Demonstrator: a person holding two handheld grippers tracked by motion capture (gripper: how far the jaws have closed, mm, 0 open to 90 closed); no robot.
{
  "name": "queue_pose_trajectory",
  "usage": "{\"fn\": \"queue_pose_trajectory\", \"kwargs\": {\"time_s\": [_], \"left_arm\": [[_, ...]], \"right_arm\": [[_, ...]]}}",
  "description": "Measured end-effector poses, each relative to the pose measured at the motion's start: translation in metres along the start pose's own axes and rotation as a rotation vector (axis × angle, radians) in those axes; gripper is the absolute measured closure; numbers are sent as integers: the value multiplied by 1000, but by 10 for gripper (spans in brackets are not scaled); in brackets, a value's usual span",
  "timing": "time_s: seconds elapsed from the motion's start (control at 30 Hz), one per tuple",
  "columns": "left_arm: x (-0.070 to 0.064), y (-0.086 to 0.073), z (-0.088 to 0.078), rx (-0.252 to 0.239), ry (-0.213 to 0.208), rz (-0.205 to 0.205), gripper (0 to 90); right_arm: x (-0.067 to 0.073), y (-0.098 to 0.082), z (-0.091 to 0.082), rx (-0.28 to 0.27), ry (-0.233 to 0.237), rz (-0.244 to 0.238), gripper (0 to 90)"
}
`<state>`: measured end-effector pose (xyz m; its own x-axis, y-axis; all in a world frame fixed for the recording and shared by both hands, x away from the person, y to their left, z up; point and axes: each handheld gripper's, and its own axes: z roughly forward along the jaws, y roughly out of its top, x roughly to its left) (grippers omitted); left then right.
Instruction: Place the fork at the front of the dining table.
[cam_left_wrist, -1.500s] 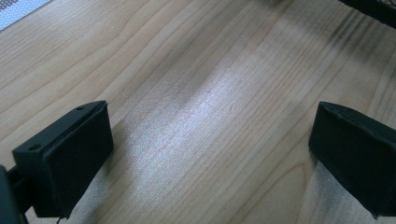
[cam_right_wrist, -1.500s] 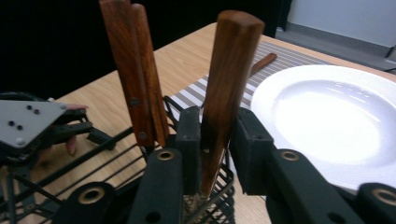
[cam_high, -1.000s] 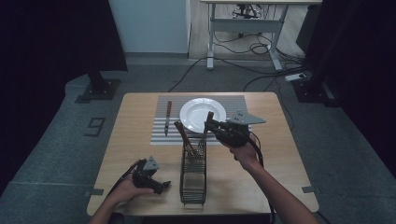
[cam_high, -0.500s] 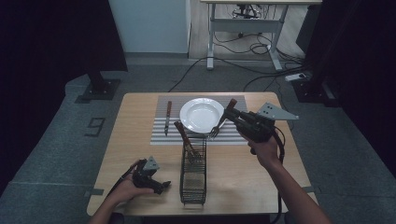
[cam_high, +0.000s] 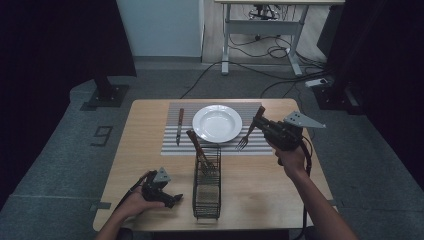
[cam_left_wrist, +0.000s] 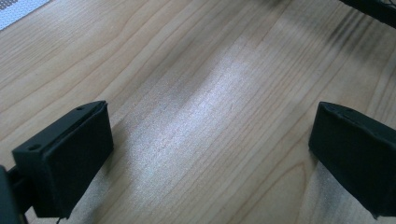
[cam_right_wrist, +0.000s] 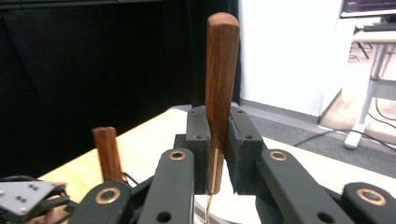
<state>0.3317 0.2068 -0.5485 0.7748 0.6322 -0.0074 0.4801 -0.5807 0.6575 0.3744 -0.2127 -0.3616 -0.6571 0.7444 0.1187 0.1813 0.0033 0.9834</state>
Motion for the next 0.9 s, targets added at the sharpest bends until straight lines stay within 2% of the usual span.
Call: {"fn": "queue_pose_trajectory", "kwargs": {"time_s": [0.3,0.43,0.57,0.9], "left_arm": [[0,0,0,0,-1,0,0],[0,0,0,0,0,0,0],[0,0,0,0,0,-1,0],[0,0,0,0,0,-1,0]], "right_arm": [[-19,-14,2,40,-64,28,804],[-29,-22,6,77,-112,36,804],[-38,-29,12,115,-173,37,804],[-57,-47,33,193,-249,32,804]]}}
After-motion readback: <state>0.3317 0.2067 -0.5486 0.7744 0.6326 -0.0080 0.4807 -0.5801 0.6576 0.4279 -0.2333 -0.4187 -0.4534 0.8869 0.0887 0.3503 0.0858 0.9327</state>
